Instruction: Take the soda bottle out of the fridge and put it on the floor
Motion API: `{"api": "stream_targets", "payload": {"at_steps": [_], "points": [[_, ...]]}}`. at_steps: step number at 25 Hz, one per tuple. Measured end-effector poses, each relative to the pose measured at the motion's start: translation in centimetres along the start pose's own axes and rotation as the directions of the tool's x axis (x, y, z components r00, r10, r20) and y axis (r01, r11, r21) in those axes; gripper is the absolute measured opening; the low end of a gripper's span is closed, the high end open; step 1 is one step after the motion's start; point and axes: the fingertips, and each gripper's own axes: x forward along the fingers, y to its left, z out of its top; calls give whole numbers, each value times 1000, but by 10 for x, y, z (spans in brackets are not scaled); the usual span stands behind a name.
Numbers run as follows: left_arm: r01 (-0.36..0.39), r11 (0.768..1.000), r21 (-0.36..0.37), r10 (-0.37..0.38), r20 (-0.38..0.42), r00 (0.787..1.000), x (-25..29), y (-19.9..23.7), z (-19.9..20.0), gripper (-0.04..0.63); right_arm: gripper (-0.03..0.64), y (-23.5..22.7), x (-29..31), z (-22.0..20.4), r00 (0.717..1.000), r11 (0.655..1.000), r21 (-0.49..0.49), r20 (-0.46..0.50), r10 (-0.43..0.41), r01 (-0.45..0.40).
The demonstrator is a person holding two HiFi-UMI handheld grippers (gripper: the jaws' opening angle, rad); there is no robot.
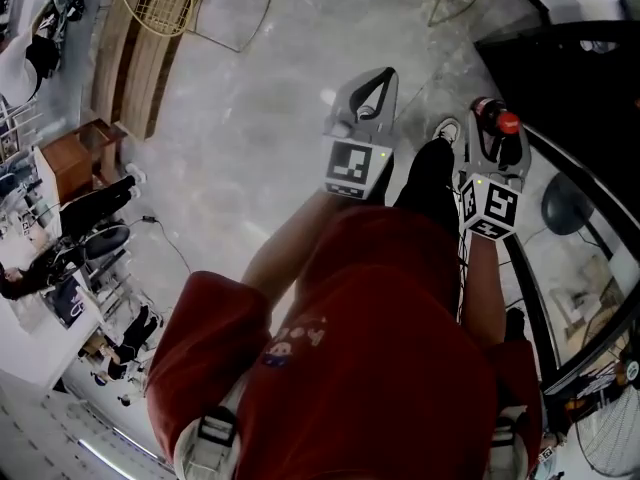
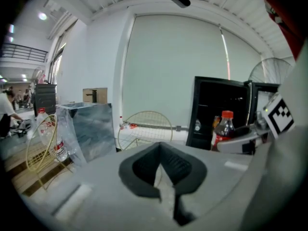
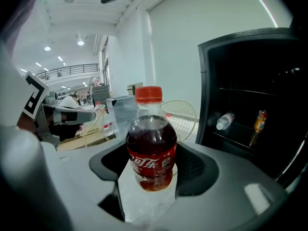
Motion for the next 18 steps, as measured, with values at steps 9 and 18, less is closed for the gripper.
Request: {"api": "stream_targets", "payload": {"at_steps": [9, 18], "points": [[-23, 1000, -17, 22, -65, 998, 23, 36, -63, -2, 298, 22, 61, -50, 994, 996, -46, -88, 69, -74], [-22, 998, -53, 19, -66, 998, 82, 67, -169, -2, 298, 24, 138, -148, 981, 992, -58, -167, 100, -111]]}}
